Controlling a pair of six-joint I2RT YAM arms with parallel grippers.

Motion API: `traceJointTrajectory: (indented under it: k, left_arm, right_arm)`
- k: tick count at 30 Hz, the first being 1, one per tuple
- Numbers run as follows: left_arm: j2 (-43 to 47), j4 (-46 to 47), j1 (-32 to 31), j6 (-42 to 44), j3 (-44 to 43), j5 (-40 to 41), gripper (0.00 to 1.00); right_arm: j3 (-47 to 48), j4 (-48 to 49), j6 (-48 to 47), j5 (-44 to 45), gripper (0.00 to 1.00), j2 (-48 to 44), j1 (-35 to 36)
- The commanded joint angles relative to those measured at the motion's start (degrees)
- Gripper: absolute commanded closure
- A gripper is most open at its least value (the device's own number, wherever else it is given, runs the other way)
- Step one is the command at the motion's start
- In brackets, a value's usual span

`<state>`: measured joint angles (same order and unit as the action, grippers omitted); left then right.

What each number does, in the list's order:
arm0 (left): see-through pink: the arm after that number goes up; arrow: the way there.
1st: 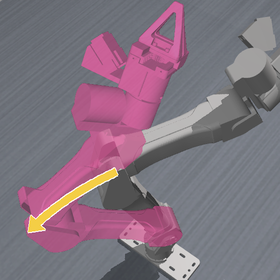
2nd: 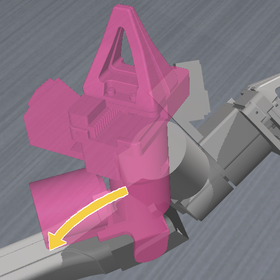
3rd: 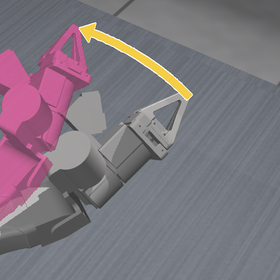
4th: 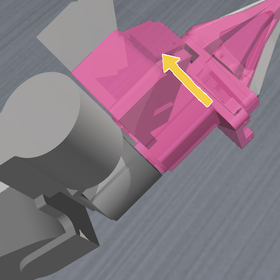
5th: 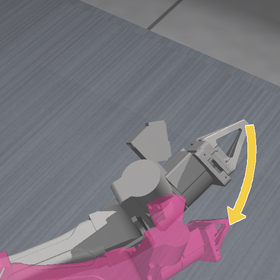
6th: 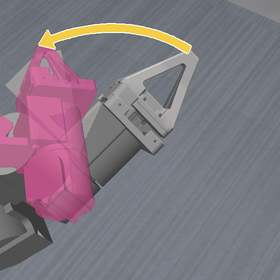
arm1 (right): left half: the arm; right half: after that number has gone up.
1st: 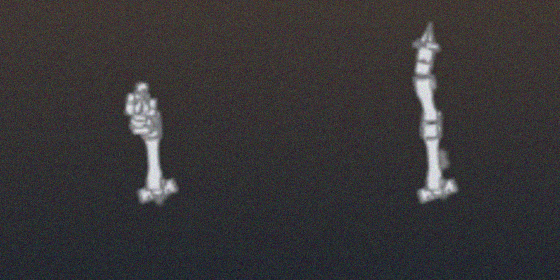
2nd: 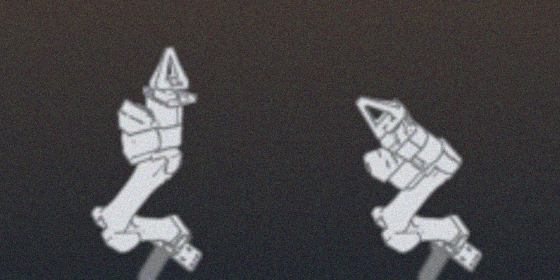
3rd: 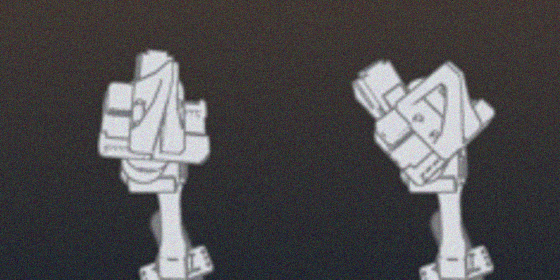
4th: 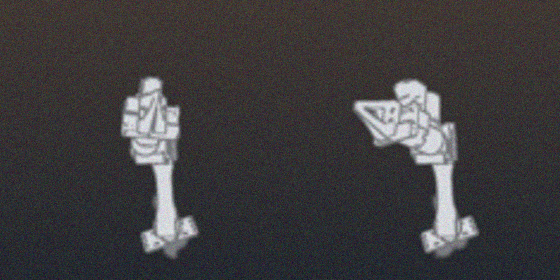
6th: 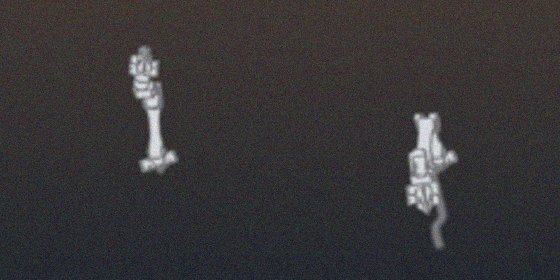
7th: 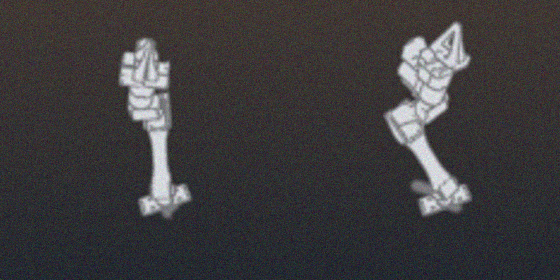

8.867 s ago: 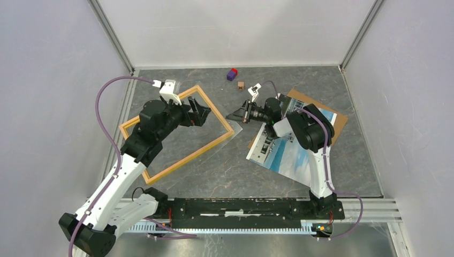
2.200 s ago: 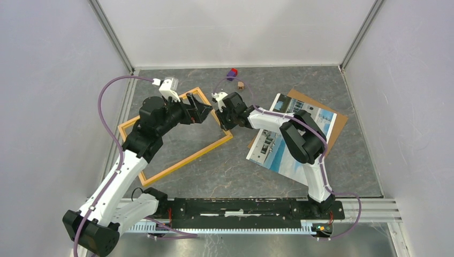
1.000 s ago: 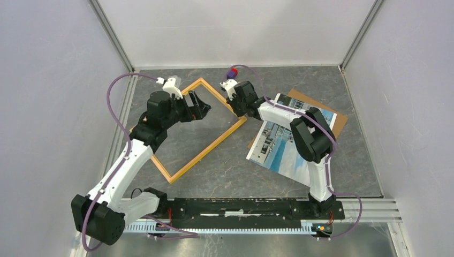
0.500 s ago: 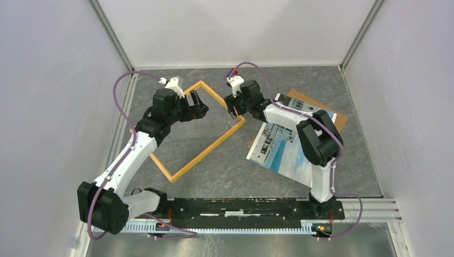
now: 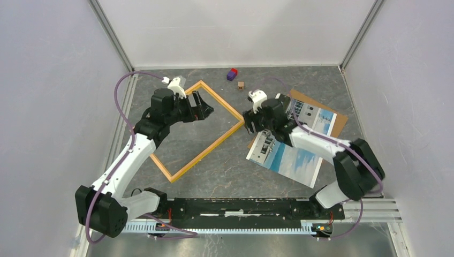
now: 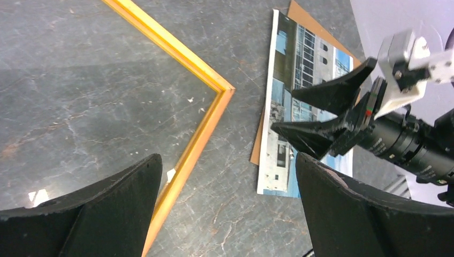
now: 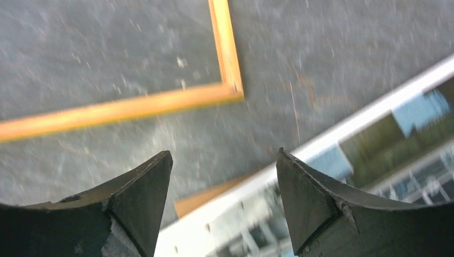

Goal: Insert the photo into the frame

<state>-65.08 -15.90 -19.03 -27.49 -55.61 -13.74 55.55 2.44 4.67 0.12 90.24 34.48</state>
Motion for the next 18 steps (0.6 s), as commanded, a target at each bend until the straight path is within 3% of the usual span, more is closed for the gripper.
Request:
traceJointTrajectory:
  k: [1,12,18]
  left_arm:
    - [0.1,2.3,-2.1,-3.1,-2.0,-4.4,0.00]
    - [-9.6,-1.4,-14.5,-5.9,-4.8,-6.5,0.00]
    - [-14.3,15.4,-23.8,-19.1,6.5,-5.6,0.01]
  right_arm:
    - [-11.1,-0.5,2.2,5.1,0.22,-10.9,0.0]
    - [-26.6,-11.0,12.1,21.3,0.19,-25.8,-0.4]
    - [-29.7,-12.6,16.9,23.2,0.18,-28.4,-5.2]
